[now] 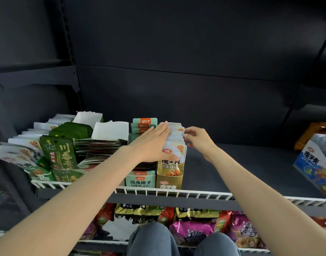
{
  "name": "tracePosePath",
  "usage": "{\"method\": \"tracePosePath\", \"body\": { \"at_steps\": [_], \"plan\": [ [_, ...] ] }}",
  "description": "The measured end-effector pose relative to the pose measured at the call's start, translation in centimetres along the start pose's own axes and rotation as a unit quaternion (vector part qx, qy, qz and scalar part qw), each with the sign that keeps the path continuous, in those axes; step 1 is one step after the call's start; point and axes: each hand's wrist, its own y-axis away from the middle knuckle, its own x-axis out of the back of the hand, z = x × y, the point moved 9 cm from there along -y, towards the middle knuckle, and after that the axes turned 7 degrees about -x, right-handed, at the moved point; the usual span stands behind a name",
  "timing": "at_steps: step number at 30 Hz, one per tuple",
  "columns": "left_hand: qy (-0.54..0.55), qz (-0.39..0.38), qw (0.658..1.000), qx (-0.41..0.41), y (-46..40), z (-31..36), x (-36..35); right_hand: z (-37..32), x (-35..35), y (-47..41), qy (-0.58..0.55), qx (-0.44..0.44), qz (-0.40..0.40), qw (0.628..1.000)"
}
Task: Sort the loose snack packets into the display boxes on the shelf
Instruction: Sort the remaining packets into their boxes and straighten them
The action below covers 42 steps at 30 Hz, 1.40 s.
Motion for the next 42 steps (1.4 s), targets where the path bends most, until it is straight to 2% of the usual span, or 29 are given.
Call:
{"method": "tracePosePath", "body": {
  "at_steps": [5, 10, 16, 21, 26, 29, 32, 36, 38, 42],
  "plan": [
    [0.036, 0.007, 0.999, 0.008, 0.5, 0.2, 0.3, -0.2, 0.2, -0.7, 0.004, 0.038, 0.022, 0.999],
    [0.055, 0.020, 0.998, 0.017, 1.0, 0.3, 0.2, -0.9, 0.6, -0.2, 0.050, 0.114, 0.036, 0.992],
    [0.053, 0.042, 0.998, 0.011, 1.2, 0.4, 0.3, -1.7, 0.0, -0.2, 0.047, 0.136, 0.002, 0.990],
    [0.026, 0.041, 0.999, 0.012, 1.4, 0.4, 0.9, -1.7, -0.2, -0.8, 0.075, 0.109, 0.026, 0.991],
    [0.032, 0.031, 0.999, 0.020, 1.5, -0.4, 0.6, -2.3, -0.7, -0.6, 0.098, 0.111, -0.030, 0.989],
    [0.036, 0.037, 0.998, 0.024, 1.4, -0.6, 0.3, -2.5, -0.9, -0.7, 0.108, 0.104, -0.025, 0.988],
    [0.030, 0.045, 0.998, 0.021, 1.7, -0.3, 0.4, -2.2, -0.9, -1.3, 0.089, 0.073, -0.023, 0.993],
    [0.017, 0.040, 0.999, 0.020, 1.8, -0.5, 0.4, -2.1, -1.5, -1.4, 0.038, 0.037, -0.072, 0.996],
    [0.001, 0.031, 0.999, 0.018, 1.3, -1.0, 0.2, -2.4, -1.3, -1.4, 0.066, 0.048, -0.056, 0.995],
    [-0.032, 0.003, 0.999, 0.013, 0.0, -1.4, 0.4, -3.4, -0.6, -0.3, 0.194, 0.108, 0.008, 0.975]
  ]
}}
